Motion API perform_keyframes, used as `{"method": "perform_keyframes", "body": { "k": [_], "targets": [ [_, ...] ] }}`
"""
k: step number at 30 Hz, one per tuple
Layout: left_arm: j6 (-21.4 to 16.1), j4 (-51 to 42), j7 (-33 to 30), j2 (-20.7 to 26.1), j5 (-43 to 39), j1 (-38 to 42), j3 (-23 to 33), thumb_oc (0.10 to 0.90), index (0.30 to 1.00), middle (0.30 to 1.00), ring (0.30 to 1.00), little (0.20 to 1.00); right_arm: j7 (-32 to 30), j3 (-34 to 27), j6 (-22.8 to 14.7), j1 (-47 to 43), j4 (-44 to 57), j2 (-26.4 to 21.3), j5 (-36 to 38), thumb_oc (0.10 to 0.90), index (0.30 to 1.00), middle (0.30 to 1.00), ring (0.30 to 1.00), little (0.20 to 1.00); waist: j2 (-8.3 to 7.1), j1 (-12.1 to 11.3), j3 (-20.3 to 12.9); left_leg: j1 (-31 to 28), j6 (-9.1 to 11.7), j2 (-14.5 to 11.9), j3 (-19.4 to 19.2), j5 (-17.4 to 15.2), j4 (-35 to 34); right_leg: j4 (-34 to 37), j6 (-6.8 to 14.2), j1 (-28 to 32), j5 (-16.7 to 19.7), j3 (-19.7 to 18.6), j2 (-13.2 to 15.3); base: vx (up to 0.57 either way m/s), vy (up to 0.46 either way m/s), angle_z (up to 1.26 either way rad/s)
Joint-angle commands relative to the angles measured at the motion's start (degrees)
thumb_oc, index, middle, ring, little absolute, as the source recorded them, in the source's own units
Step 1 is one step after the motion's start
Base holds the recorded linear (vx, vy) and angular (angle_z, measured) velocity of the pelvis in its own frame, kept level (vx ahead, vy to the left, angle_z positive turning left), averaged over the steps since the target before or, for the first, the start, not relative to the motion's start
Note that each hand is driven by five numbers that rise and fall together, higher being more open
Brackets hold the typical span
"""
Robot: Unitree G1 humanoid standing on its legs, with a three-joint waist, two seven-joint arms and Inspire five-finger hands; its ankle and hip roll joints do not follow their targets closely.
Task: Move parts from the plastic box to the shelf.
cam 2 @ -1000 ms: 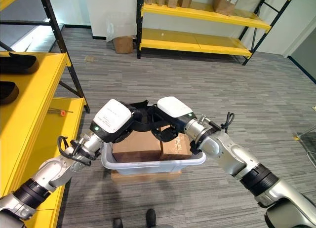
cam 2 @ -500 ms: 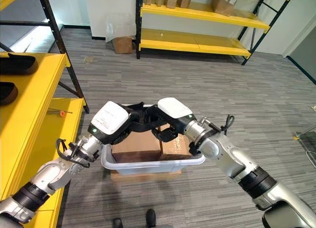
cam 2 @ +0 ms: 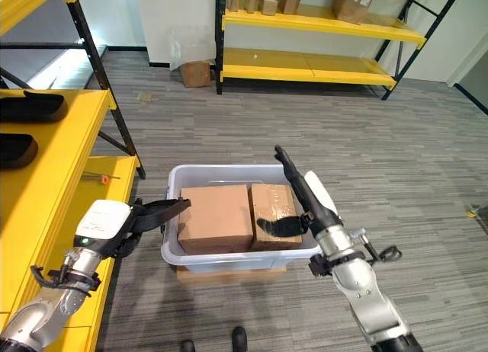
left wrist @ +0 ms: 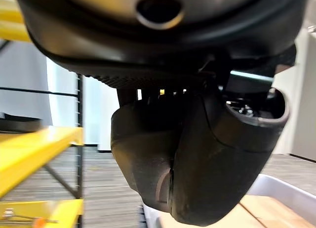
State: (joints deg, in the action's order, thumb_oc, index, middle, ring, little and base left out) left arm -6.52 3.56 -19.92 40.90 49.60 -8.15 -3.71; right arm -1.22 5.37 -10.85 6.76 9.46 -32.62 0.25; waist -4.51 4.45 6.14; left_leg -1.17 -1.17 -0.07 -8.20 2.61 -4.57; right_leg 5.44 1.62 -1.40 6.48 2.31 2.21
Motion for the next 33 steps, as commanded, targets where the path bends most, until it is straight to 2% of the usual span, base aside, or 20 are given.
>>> {"method": "perform_keyframes", "body": {
  "k": [1,4,8,11,12,13,14,16,18,20,21,23,25,26,27,28,29,30,33],
  "targets": [
    [-1.25,-4.24,-9.65,-0.12,-4.57,6.53,3.66,0.4,0.3,0.3,0.3,0.3,-1.96,-5.73,-5.92,-2.67,4.07,-1.15,4.15,0.9,1.0,1.0,1.0,1.0,2.31,0.53,-6.63,-3.3,3.46,-5.11,4.3,-3.43,-0.43,-2.82,4.58,2.2,-5.63,1.55,2.72,-0.04,-0.09,0.03],
    [-1.37,-6.97,-10.47,-0.58,-3.94,3.3,6.47,0.4,0.3,0.3,0.3,0.3,-1.82,-6.99,-6.12,-0.4,5.08,-0.25,4.41,0.9,1.0,1.0,1.0,1.0,2.86,0.54,-6.26,-3.12,3.71,-5.58,4.26,-3.13,-0.43,-3.61,4.29,1.8,-6.27,1.66,2.26,-0.03,-0.076,-0.01],
    [-2.29,-11.11,-11.46,-2.29,-5.09,0.05,8.65,0.4,0.3,0.3,0.3,0.3,-1.63,-5.36,-6.74,-1.05,5.56,0.1,5.91,0.9,1.0,1.0,1.0,1.0,3.48,-0.13,-5.08,-2.5,4.3,-6.76,4.78,-2.07,-0.43,-5.21,3.26,1.07,-7.66,2.35,1.15,-0.05,-0.114,0.01],
    [-2.57,-14.59,-13.09,-3.55,-6.38,-0.33,9.25,0.4,0.3,0.3,0.3,0.3,-2.69,-2.17,-7.2,-5.72,6.87,-0.5,4.83,0.9,1.0,1.0,1.0,1.0,3.82,-1.89,-3.7,-0.64,5.06,-7.93,6.33,-0.14,-0.43,-5.7,2.32,0.39,-8.46,4.32,0.03,-0.12,-0.195,0.17],
    [-2.77,-16.95,-14.46,-3.73,-7.04,0.13,9.67,0.4,0.3,0.3,0.3,0.3,-3.91,0.1,-7.44,-10.14,7.4,-0.98,4.21,0.9,1.0,1.0,1.0,1.0,4.08,-3.28,-2.37,1.0,5.69,-8.29,7.57,1.26,-0.42,-5.91,1.78,-0.32,-8.72,5.8,-0.42,-0.15,-0.168,0.27],
    [-2.7,-17.19,-14.36,-3.85,-7.07,0.09,10.07,0.4,0.3,0.3,0.3,0.3,-4.09,0.46,-7.55,-10.86,6.95,-1.02,4.14,0.9,1.0,1.0,1.0,1.0,4.17,-2.75,-2.21,1.31,5.79,-8.34,7.94,1.45,-0.41,-6.03,1.68,-0.51,-8.75,6.13,-0.46,-0.24,-0.191,0.25],
    [-2.99,-19.23,-15.72,-3.44,-7.62,1.54,9.59,0.4,0.3,0.3,0.3,0.3,-5.68,2.43,-7.66,-14.76,7.03,-1.69,2.73,0.9,1.0,1.0,1.0,1.0,4.34,-4.5,-0.7,3.5,6.44,-8.01,9.25,3.05,-0.17,-6.1,1.24,-1.23,-8.98,7.7,-0.47,-0.19,-0.124,0.44],
    [-2.86,-19.51,-16.33,-3.28,-7.76,3.29,9.11,0.4,0.3,0.3,0.3,0.3,-6.86,3.38,-7.97,-17.74,6.57,-1.96,1.98,0.9,1.0,1.0,1.0,1.0,4.55,-4.3,0.01,5.5,6.84,-7.42,10.49,4.04,0.23,-6.43,1.07,-1.98,-9.24,9.77,0.01,-0.17,-0.098,0.55],
    [-3.17,-21.66,-17.43,-2.87,-8.23,6.62,8.27,0.4,0.3,0.3,0.3,0.3,-8.88,4.61,-7.81,-21.24,5.63,-2.25,0.64,0.9,1.0,1.0,1.0,1.0,4.57,-5.37,1.03,8.07,6.82,-6.01,11.02,4.36,2.51,-7.51,0.9,-3.26,-9.3,12.35,1.21,-0.2,-0.08,0.82],
    [-3.53,-23.32,-18.39,-2.58,-8.22,9.59,8.08,0.4,0.3,0.3,0.3,0.3,-10.41,5.4,-7.69,-23.13,5.14,-2.44,-1.43,0.9,1.0,1.0,1.0,1.0,3.58,-4.76,0.89,9.19,5.1,-5.4,7.87,0.42,9.26,-8.88,0.82,-5.5,-8.92,14.5,2.81,-0.25,-0.118,0.94],
    [-3.64,-25.15,-19.89,-2.55,-6.83,11.86,8.04,0.4,0.3,0.3,0.3,0.3,-10.66,5.19,-8.14,-20.69,5.3,-2.0,-2.19,0.9,1.0,1.0,1.0,1.0,2.87,-3.79,-0.63,5.9,4.37,-5.88,4.36,-4.63,15.38,-8.44,0.38,-5.65,-8.76,15.91,3.03,-0.16,-0.098,0.96],
    [-3.47,-25.61,-20.39,-2.66,-6.18,12.66,8.09,0.4,0.3,0.3,0.3,0.3,-10.46,4.65,-8.34,-18.81,5.75,-2.18,-2.46,0.9,1.0,1.0,1.0,1.0,3.02,-3.4,-0.97,4.31,4.49,-6.46,3.48,-5.91,17.53,-8.03,0.3,-5.37,-8.71,16.79,3.01,-0.07,-0.027,0.83],
    [-3.61,-26.09,-20.36,-2.65,-5.86,12.92,7.74,0.4,0.3,0.3,0.3,0.3,-10.01,3.85,-8.24,-16.57,6.28,-2.12,-2.23,0.9,1.0,1.0,1.0,1.0,3.42,-3.09,-1.38,2.28,4.74,-6.63,3.49,-6.95,16.37,-7.57,0.35,-4.79,-8.81,17.68,2.77,-0.03,0.06,0.58],
    [-3.46,-26.24,-20.89,-3.04,-5.17,12.72,7.97,0.4,0.3,0.3,0.3,0.3,-9.78,1.71,-8.4,-11.82,6.25,-1.59,-2.12,0.9,1.0,1.0,1.0,1.0,4.12,-1.42,-2.71,-1.67,4.94,-6.66,1.98,-8.71,12.32,-7.6,1.16,-4.92,-8.25,19.46,3.27,-0.02,0.141,0.36],
    [-3.39,-26.7,-21.07,-3.32,-4.44,12.13,8.4,0.4,0.3,0.3,0.3,0.3,-9.59,0.42,-8.24,-9.7,6.81,-1.6,-2.91,0.9,1.0,1.0,1.0,1.0,4.65,-0.56,-3.36,-2.51,5.03,-6.85,0.83,-9.03,9.08,-7.55,1.4,-4.69,-8.18,20.13,3.31,-0.02,0.142,0.45],
    [-3.39,-26.7,-21.07,-3.32,-4.44,12.13,8.4,0.4,0.3,0.3,0.3,0.3,-9.59,0.42,-8.24,-9.7,6.81,-1.6,-2.91,0.9,1.0,1.0,1.0,1.0,4.65,-0.56,-3.36,-2.51,5.03,-6.85,0.83,-9.03,9.08,-7.55,1.4,-4.69,-8.18,20.13,3.31,-0.02,0.17,0.76],
    [-2.54,-26.71,-21.91,-3.41,-3.0,10.52,8.51,0.4,0.3,0.3,0.3,0.3,-9.59,-1.18,-8.28,-6.21,7.22,-1.26,-3.59,0.9,1.0,1.0,1.0,1.0,5.17,-0.64,-4.1,-3.45,4.62,-5.67,2.08,-8.31,4.7,-7.48,1.82,-4.24,-7.64,19.97,3.32,-0.05,0.18,0.62],
    [-2.06,-26.61,-22.46,-3.34,-2.65,10.35,8.4,0.4,0.3,0.3,0.3,0.3,-9.81,-1.57,-8.33,-5.29,6.7,-0.9,-3.44,0.9,1.0,1.0,1.0,1.0,5.16,-0.93,-3.91,-3.3,4.19,-4.59,3.61,-8.17,4.26,-7.75,1.98,-4.29,-7.02,19.62,3.49,-0.07,0.222,0.23],
    [-0.36,-27.38,-24.07,-3.44,-1.48,7.69,10.38,0.4,0.3,0.3,0.3,0.3,-9.96,-2.88,-8.04,-1.01,5.9,1.49,-3.2,0.9,1.0,1.0,1.0,1.0,5.01,-1.2,-4.64,-3.96,2.73,-2.47,3.64,-7.09,0.87,-7.88,2.72,-4.18,-5.71,19.54,4.58,-0.1,0.209,-0.28]
  ]
}}
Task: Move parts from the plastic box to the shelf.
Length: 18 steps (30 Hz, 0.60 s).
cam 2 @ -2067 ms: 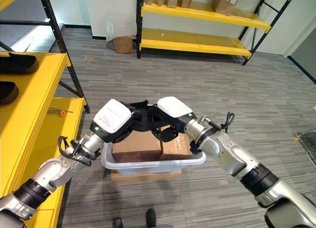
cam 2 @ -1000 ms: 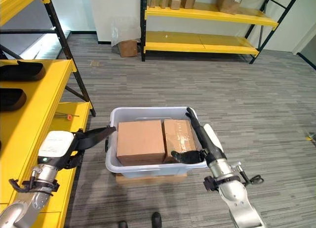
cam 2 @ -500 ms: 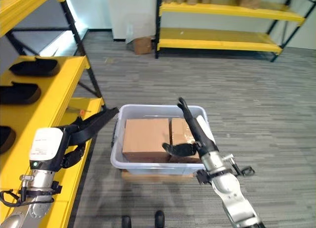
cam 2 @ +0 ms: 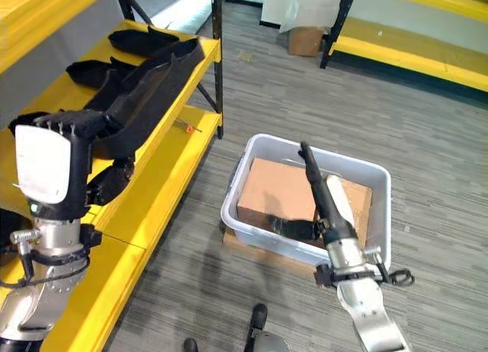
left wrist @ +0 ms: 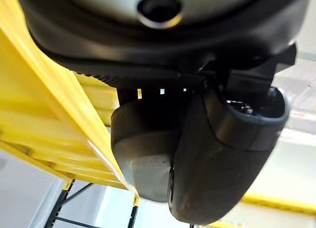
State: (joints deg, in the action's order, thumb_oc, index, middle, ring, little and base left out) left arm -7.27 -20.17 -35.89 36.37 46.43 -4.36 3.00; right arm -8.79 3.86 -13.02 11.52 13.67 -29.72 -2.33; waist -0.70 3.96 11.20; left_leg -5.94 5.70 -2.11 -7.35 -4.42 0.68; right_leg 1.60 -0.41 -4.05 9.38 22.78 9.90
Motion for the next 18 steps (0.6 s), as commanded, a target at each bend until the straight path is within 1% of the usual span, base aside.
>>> {"method": "perform_keyframes", "body": {
  "k": [1,5,6,7,9,10,13,14,15,16,17,18],
  "targets": [
    [0.8,-3.73,-8.44,1.18,1.97,3.27,4.32,0.4,0.3,0.3,0.3,0.3,-2.55,-1.49,-5.63,-5.4,1.52,-1.08,-0.93,0.9,1.0,1.0,1.0,1.0,1.2,-0.9,-9.77,0.81,-4.58,0.09,3.07,0.11,-4.82,-4.4,5.01,-1.75,-8.39,-0.96,-2.81,-0.1,0.163,0.1],
    [1.96,-4.76,-10.28,0.91,2.78,1.88,6.27,0.4,0.3,0.3,0.3,0.3,-2.74,-0.66,-5.11,-5.16,0.9,-0.22,-2.18,0.9,1.0,1.0,1.0,1.0,0.97,-1.64,-9.51,0.73,-6.23,2.15,3.58,0.14,-5.05,-5.66,6.02,-2.74,-7.03,-1.67,-1.69,-0.1,0.138,0.05],
    [2.0,-4.84,-10.28,0.89,2.81,1.78,6.33,0.4,0.3,0.3,0.3,0.3,-2.77,-0.59,-5.09,-5.18,0.9,-0.21,-2.23,0.9,1.0,1.0,1.0,1.0,0.94,-1.65,-9.5,0.68,-6.29,2.22,3.52,0.18,-5.09,-5.73,6.08,-2.77,-7.02,-1.76,-1.63,-0.1,0.141,0.08],
    [2.35,-5.05,-10.54,0.97,3.06,1.28,6.65,0.4,0.3,0.3,0.3,0.3,-2.53,-0.46,-4.92,-5.22,1.06,-0.24,-3.03,0.9,1.0,1.0,1.0,1.0,0.88,-1.93,-9.34,0.57,-7.03,3.15,3.87,0.32,-5.21,-6.28,6.53,-3.24,-6.26,-2.09,-1.05,-0.09,0.134,0.06],
    [2.57,-5.35,-10.67,1.02,3.33,0.88,7.15,0.4,0.3,0.3,0.3,0.3,-2.56,-0.31,-4.82,-5.26,0.98,-0.17,-3.28,0.9,1.0,1.0,1.0,1.0,0.8,-2.08,-9.25,0.55,-7.44,3.63,3.83,0.33,-5.15,-6.57,6.81,-3.54,-5.89,-2.38,-0.61,-0.1,0.133,-0.02],
    [2.91,-5.82,-10.88,1.11,3.55,0.18,7.9,0.4,0.3,0.3,0.3,0.3,-2.33,-0.05,-4.5,-5.41,0.77,-0.18,-3.95,0.9,1.0,1.0,1.0,1.0,0.77,-2.51,-9.15,0.46,-8.07,4.38,4.05,0.28,-4.92,-7.06,7.26,-3.98,-5.32,-2.68,0.04,-0.09,0.117,0.0],
    [3.01,-5.83,-10.97,1.08,3.4,-0.56,8.31,0.4,0.3,0.3,0.3,0.3,-2.33,0.69,-4.19,-5.36,0.45,0.19,-4.17,0.9,1.0,1.0,1.0,1.0,0.67,-2.71,-8.65,0.55,-8.97,5.39,4.39,0.53,-4.42,-9.42,7.77,-4.9,-5.26,-3.91,1.14,-0.11,0.116,-0.06],
    [2.87,-5.52,-11.16,1.2,2.97,-0.06,7.79,0.4,0.3,0.3,0.3,0.3,-2.66,0.94,-4.09,-5.57,0.38,0.37,-4.36,0.9,1.0,1.0,1.0,1.0,0.67,-2.51,-8.13,0.93,-9.23,5.52,4.87,0.76,-3.86,-11.57,7.84,-5.5,-5.87,-5.65,1.13,-0.16,0.068,0.01],
    [2.65,-5.21,-11.22,1.58,2.7,0.47,7.13,0.4,0.3,0.3,0.3,0.3,-2.86,1.12,-4.17,-5.62,0.57,0.38,-4.78,0.9,1.0,1.0,1.0,1.0,0.55,-1.91,-7.54,1.64,-9.39,5.56,5.59,1.01,-3.07,-12.79,7.85,-5.78,-6.47,-8.86,0.41,-0.18,0.034,0.08],
    [2.57,-4.63,-11.46,1.92,2.61,1.17,6.35,0.4,0.3,0.3,0.3,0.3,-3.05,1.08,-4.26,-5.49,0.73,0.41,-5.07,0.9,1.0,1.0,1.0,1.0,0.22,-1.21,-7.23,2.45,-9.64,6.05,6.63,1.25,-2.18,-14.68,7.82,-6.34,-6.6,-13.88,-1.23,-0.16,0.005,0.26],
    [2.35,-3.45,-11.64,2.45,2.68,2.33,4.95,0.4,0.3,0.3,0.3,0.3,-3.06,0.73,-4.39,-4.81,0.98,0.21,-5.49,0.9,1.0,1.0,1.0,1.0,-0.07,0.13,-7.37,3.44,-9.86,6.61,8.83,1.39,-1.29,-16.04,7.84,-6.02,-8.21,-21.63,-4.51,-0.13,-0.014,0.65],
    [1.97,-2.95,-11.46,2.78,2.61,3.15,3.78,0.4,0.3,0.3,0.3,0.3,-2.9,0.24,-4.48,-3.99,1.37,0.05,-5.75,0.9,1.0,1.0,1.0,1.0,-0.27,0.68,-7.75,4.39,-9.94,6.73,10.46,1.69,-0.68,-17.55,7.55,-5.32,-10.1,-25.72,-6.38,-0.09,-0.035,1.08]
  ]
}}
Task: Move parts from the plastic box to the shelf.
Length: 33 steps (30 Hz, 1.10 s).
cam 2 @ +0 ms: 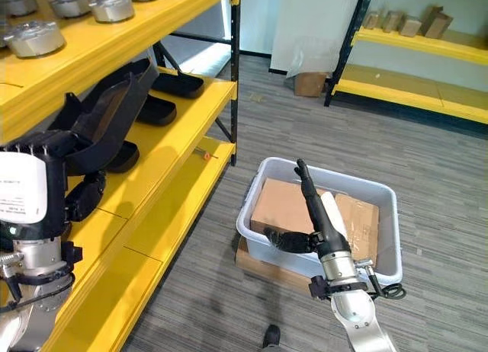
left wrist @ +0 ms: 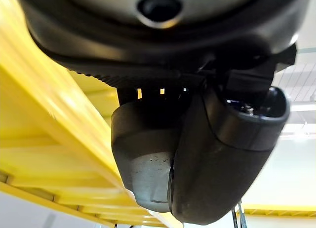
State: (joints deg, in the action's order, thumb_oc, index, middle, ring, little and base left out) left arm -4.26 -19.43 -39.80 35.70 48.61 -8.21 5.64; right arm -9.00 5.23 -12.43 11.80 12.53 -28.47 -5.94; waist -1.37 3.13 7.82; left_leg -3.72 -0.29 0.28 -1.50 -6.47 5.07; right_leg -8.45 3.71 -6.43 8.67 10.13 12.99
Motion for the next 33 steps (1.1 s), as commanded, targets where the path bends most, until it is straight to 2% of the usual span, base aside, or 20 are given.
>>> {"method": "perform_keyframes", "body": {
  "k": [1,3,4,6,7,11,18,25,27,28,30,33],
  "targets": [
    [-1.27,-3.53,-7.26,3.65,0.4,7.28,0.68,0.4,0.3,0.3,0.3,0.3,-2.58,-1.61,-5.12,-3.64,2.62,-1.34,-2.33,0.9,1.0,1.0,1.0,1.0,0.26,1.76,-4.77,2.75,-3.98,4.44,6.11,3.98,-4.86,-9.01,3.01,-2.21,-10.83,-15.45,-10.45,-0.07,-0.067,1.53],
    [-1.79,-2.74,-6.17,3.63,0.06,7.56,-0.28,0.4,0.3,0.3,0.3,0.3,-2.65,-2.66,-5.39,-2.62,2.79,-1.47,-2.22,0.9,1.0,1.0,1.0,1.0,-0.36,2.47,-5.87,4.09,-3.62,5.03,10.47,5.19,-4.65,-9.98,2.11,0.17,-12.76,-20.57,-12.33,-0.05,-0.123,1.68],
    [-1.7,-1.99,-5.85,3.32,-0.37,7.7,-0.85,0.4,0.3,0.3,0.3,0.3,-2.9,-3.03,-5.53,-2.66,2.83,-1.4,-2.0,0.9,1.0,1.0,1.0,1.0,-0.58,2.82,-6.49,4.74,-3.41,5.23,12.67,5.58,-5.04,-7.86,1.38,0.86,-14.22,-23.84,-13.87,-0.08,-0.147,1.39],
    [-1.56,-1.19,-4.99,3.27,-0.83,7.86,-0.87,0.4,0.3,0.3,0.3,0.3,-3.24,-3.36,-5.98,-2.67,2.44,-1.24,-0.74,0.9,1.0,1.0,1.0,1.0,-1.12,2.15,-7.1,6.79,-2.6,5.79,14.73,6.55,-4.63,-2.1,0.44,2.92,-14.21,-22.67,-13.53,-0.12,-0.156,0.87],
    [-1.92,-1.06,-4.73,3.18,-0.56,7.99,-1.23,0.4,0.3,0.3,0.3,0.3,-3.29,-3.1,-5.82,-3.2,2.35,-1.35,-0.61,0.9,1.0,1.0,1.0,1.0,-1.16,2.18,-7.24,7.32,-2.08,5.89,15.78,7.09,-4.58,-1.28,0.33,3.12,-14.02,-23.44,-14.28,-0.11,-0.189,0.68],
    [-3.06,-0.5,-2.99,2.84,-1.42,7.48,-2.18,0.4,0.3,0.3,0.3,0.3,-3.15,-4.75,-6.24,-2.44,2.98,-1.66,0.8,0.9,1.0,1.0,1.0,1.0,-1.42,2.44,-7.41,9.03,-0.61,5.42,17.97,8.64,-4.54,3.47,-0.54,4.77,-12.66,-21.17,-15.25,-0.07,-0.168,0.65],
    [-4.11,-0.53,-0.2,3.49,-2.23,5.53,-3.26,0.4,0.3,0.3,0.3,0.3,-2.36,-7.47,-7.06,1.29,3.32,-1.4,3.51,0.9,1.0,1.0,1.0,1.0,-1.09,3.62,-6.95,8.81,1.25,4.99,21.62,10.91,-6.21,4.43,-2.09,6.26,-13.79,-18.31,-16.54,-0.04,-0.104,0.34],
    [-4.98,-0.03,0.58,4.95,-2.22,4.14,-4.29,0.4,0.3,0.3,0.3,0.3,-2.43,-7.61,-7.75,1.52,3.42,-1.97,3.92,0.9,1.0,1.0,1.0,1.0,-0.29,3.11,-4.83,9.86,2.57,5.12,24.0,13.04,-6.64,3.44,-2.87,5.5,-14.87,-14.12,-16.81,-0.05,-0.068,0.29],
    [-5.01,0.54,0.6,5.5,-1.9,4.6,-5.05,0.4,0.3,0.3,0.3,0.3,-3.05,-7.79,-8.05,0.91,3.59,-2.51,3.56,0.9,1.0,1.0,1.0,1.0,0.14,3.12,-2.75,12.37,2.96,5.54,22.0,13.07,-4.16,2.39,-2.94,4.64,-14.91,-11.22,-15.97,-0.1,-0.022,0.57],
    [-4.72,0.75,0.52,5.47,-1.75,4.93,-5.09,0.4,0.3,0.3,0.3,0.3,-3.55,-7.99,-8.14,0.41,3.62,-2.71,3.32,0.9,1.0,1.0,1.0,1.0,0.17,3.63,-2.2,13.63,3.0,5.13,18.84,12.53,-2.46,2.23,-2.72,4.47,-14.77,-10.04,-15.39,-0.11,0.02,0.97],
    [-4.57,1.06,0.31,5.23,-1.85,5.5,-5.21,0.4,0.3,0.3,0.3,0.3,-4.56,-7.92,-8.08,-0.59,3.5,-2.83,2.91,0.9,1.0,1.0,1.0,1.0,-0.14,4.73,-1.79,14.28,1.87,2.45,11.96,11.01,-0.93,1.88,-2.31,3.85,-14.07,-9.24,-14.19,-0.06,0.017,0.79],
    [-5.16,0.71,-0.3,5.73,-1.45,5.31,-4.4,0.4,0.3,0.3,0.3,0.3,-5.44,-7.4,-8.17,-1.24,3.42,-2.54,2.12,0.9,1.0,1.0,1.0,1.0,-0.8,4.74,-2.31,12.34,1.91,-1.29,8.24,8.83,0.39,1.81,-2.57,3.33,-13.95,-10.39,-13.33,0.02,0.013,0.32]
  ]
}}
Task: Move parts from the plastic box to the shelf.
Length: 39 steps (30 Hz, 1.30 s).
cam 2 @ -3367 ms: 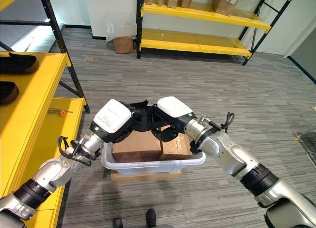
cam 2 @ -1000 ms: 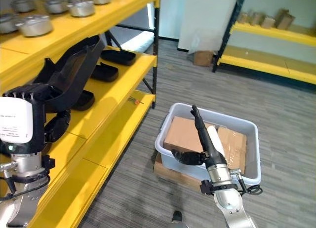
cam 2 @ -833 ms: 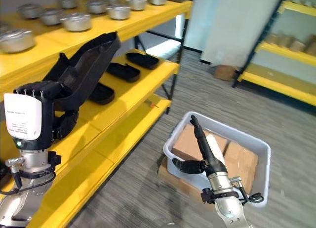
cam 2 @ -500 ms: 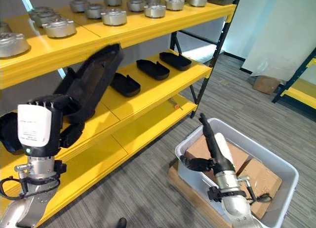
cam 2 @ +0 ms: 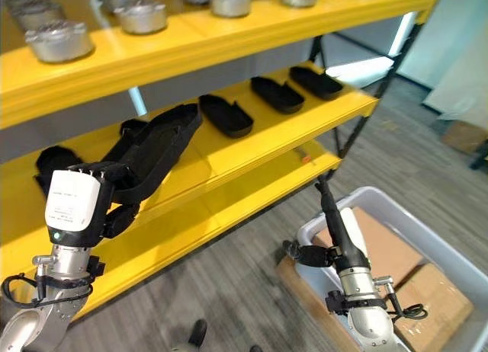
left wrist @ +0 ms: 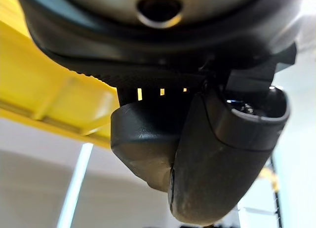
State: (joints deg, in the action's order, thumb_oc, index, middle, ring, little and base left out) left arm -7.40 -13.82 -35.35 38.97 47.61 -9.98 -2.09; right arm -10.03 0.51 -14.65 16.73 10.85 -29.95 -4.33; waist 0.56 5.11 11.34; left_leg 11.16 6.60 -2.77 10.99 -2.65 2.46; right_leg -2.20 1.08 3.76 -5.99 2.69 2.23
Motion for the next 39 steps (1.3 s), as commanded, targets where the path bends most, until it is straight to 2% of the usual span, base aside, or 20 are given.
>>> {"method": "perform_keyframes", "body": {
  "k": [1,3,5,6,8,10,13,14,18,19,30,33,35,38,39],
  "targets": [
    [-2.22,-5.02,-4.97,2.49,-0.41,6.9,3.7,0.4,0.3,0.3,0.3,0.3,-4.41,-2.94,-6.21,-6.05,5.29,-1.09,0.51,0.9,1.0,1.0,1.0,1.0,-3.17,2.76,-6.04,-3.15,-4.84,0.21,-4.09,4.67,3.73,-4.64,-0.03,-7.08,0.66,-3.35,-2.11,0.05,0.026,-0.12],
    [-2.36,-5.19,-5.07,2.35,-0.66,6.76,4.1,0.4,0.3,0.3,0.3,0.3,-4.34,-3.61,-6.3,-5.44,5.47,-1.13,0.63,0.9,1.0,1.0,1.0,1.0,-3.27,2.89,-6.69,-5.17,-4.67,-2.98,-4.63,4.49,3.27,-5.33,-0.16,-7.37,-0.1,-3.58,-1.64,0.07,0.058,-0.17],
    [-2.38,-5.38,-5.22,2.22,-0.98,6.8,4.6,0.4,0.3,0.3,0.3,0.3,-4.86,-4.22,-6.33,-5.31,5.27,-1.2,0.94,0.9,1.0,1.0,1.0,1.0,-2.91,3.09,-7.1,-6.55,-4.34,-5.93,-4.97,6.35,2.38,-5.87,-0.03,-7.66,-0.58,-3.6,-1.08,0.06,0.114,0.0],
    [-2.27,-5.63,-5.49,2.01,-1.23,6.54,5.49,0.4,0.3,0.3,0.3,0.3,-5.1,-4.64,-6.27,-5.34,5.08,-1.44,1.01,0.9,1.0,1.0,1.0,1.0,-2.37,3.19,-7.45,-7.3,-3.71,-7.61,-4.76,8.42,0.98,-6.18,0.11,-7.99,-0.75,-3.59,-0.93,0.06,0.162,-0.21],
    [-2.02,-5.49,-6.09,1.77,-1.41,6.27,6.28,0.4,0.3,0.3,0.3,0.3,-5.53,-4.71,-6.21,-5.41,4.64,-1.6,1.04,0.9,1.0,1.0,1.0,1.0,-1.45,3.23,-7.94,-8.36,-2.85,-9.55,-4.44,10.43,-1.57,-6.59,0.31,-8.52,-1.1,-3.38,-0.69,0.05,0.172,-0.06],
    [-1.5,-4.98,-6.49,1.6,-1.37,6.69,6.28,0.4,0.3,0.3,0.3,0.3,-6.16,-4.79,-6.14,-5.66,4.5,-1.71,0.68,0.9,1.0,1.0,1.0,1.0,-0.41,3.28,-8.29,-8.81,-1.84,-10.12,-5.4,11.6,-4.53,-6.83,0.77,-8.55,-1.26,-2.66,-0.18,0.05,0.185,0.01],
    [-0.98,-4.66,-6.37,1.48,-1.05,6.72,6.2,0.4,0.3,0.3,0.3,0.3,-6.36,-4.71,-5.82,-5.79,4.32,-1.47,0.08,0.9,1.0,1.0,1.0,1.0,-0.13,2.67,-8.72,-10.13,-1.62,-9.24,-6.27,9.37,-6.05,-6.21,1.31,-7.25,-1.17,-2.13,0.68,0.08,0.196,0.15],
    [-0.54,-4.15,-6.5,1.53,-0.84,6.58,6.36,0.4,0.3,0.3,0.3,0.3,-6.27,-4.36,-5.56,-5.85,4.03,-0.94,-0.12,0.9,1.0,1.0,1.0,1.0,-0.34,1.92,-8.99,-10.72,-1.68,-8.28,-6.07,7.9,-6.34,-5.29,1.7,-6.17,-0.57,-1.63,1.57,0.07,0.164,0.28],
    [0.18,-4.03,-6.92,1.6,-0.67,5.24,8.0,0.4,0.3,0.3,0.3,0.3,-5.75,-4.23,-4.91,-6.0,4.05,-0.48,-0.45,0.9,1.0,1.0,1.0,1.0,-1.31,0.73,-9.28,-11.29,-2.52,-6.25,-5.64,5.4,-5.65,-2.87,3.09,-3.91,0.9,-0.94,3.69,0.08,0.199,0.21],
    [0.85,-3.54,-7.36,1.55,-0.91,4.55,9.49,0.4,0.3,0.3,0.3,0.3,-5.64,-3.69,-4.1,-6.82,3.65,-0.05,-0.99,0.9,1.0,1.0,1.0,1.0,-1.81,-0.43,-10.01,-11.56,-3.14,-4.76,-5.3,4.23,-5.68,-1.15,4.06,-3.04,2.1,-0.37,5.17,0.09,0.289,0.19],
    [2.82,-2.87,-8.4,0.97,-0.66,1.26,13.44,0.4,0.3,0.3,0.3,0.3,-3.31,-0.45,-2.48,-9.13,2.33,1.65,-0.71,0.9,1.0,1.0,1.0,1.0,-4.37,-3.72,-11.53,-10.42,-5.8,0.24,-4.31,1.76,-4.69,3.31,6.75,-2.04,6.11,0.39,9.45,0.02,0.146,0.13],
    [3.43,-2.02,-8.06,0.94,-0.45,-0.6,15.08,0.4,0.3,0.3,0.3,0.3,-2.4,0.07,-2.05,-9.95,1.67,1.99,-0.39,0.9,1.0,1.0,1.0,1.0,-5.23,-5.03,-11.12,-9.14,-6.68,1.98,-4.68,0.15,-2.19,4.44,7.68,-2.49,7.75,0.14,10.82,-0.03,0.152,0.04],
    [3.42,-2.01,-8.09,0.96,-0.46,-0.62,15.14,0.4,0.3,0.3,0.3,0.3,-2.41,0.12,-2.06,-10.01,1.62,2.02,-0.39,0.9,1.0,1.0,1.0,1.0,-5.31,-5.06,-11.17,-8.86,-6.75,2.1,-4.77,-0.07,-1.74,4.54,7.75,-2.56,7.84,0.04,10.92,-0.03,0.093,0.03],
    [4.23,-0.67,-8.43,1.21,-0.41,-2.43,17.09,0.4,0.3,0.3,0.3,0.3,-1.94,0.99,-1.93,-11.75,0.8,2.81,-0.06,0.9,1.0,1.0,1.0,1.0,-6.09,-6.86,-10.13,-7.23,-8.33,4.61,-5.52,-2.97,2.31,4.34,8.91,-3.66,10.68,-0.97,12.79,-0.03,0.183,-0.1],
    [4.23,-0.67,-8.46,1.23,-0.41,-2.47,17.15,0.4,0.3,0.3,0.3,0.3,-1.93,1.03,-1.93,-11.82,0.77,2.84,-0.06,0.9,1.0,1.0,1.0,1.0,-6.16,-6.87,-10.12,-7.11,-8.4,4.69,-5.59,-3.05,2.51,4.34,8.97,-3.73,10.73,-1.05,12.86,-0.01,0.231,-0.23]
  ]
}}
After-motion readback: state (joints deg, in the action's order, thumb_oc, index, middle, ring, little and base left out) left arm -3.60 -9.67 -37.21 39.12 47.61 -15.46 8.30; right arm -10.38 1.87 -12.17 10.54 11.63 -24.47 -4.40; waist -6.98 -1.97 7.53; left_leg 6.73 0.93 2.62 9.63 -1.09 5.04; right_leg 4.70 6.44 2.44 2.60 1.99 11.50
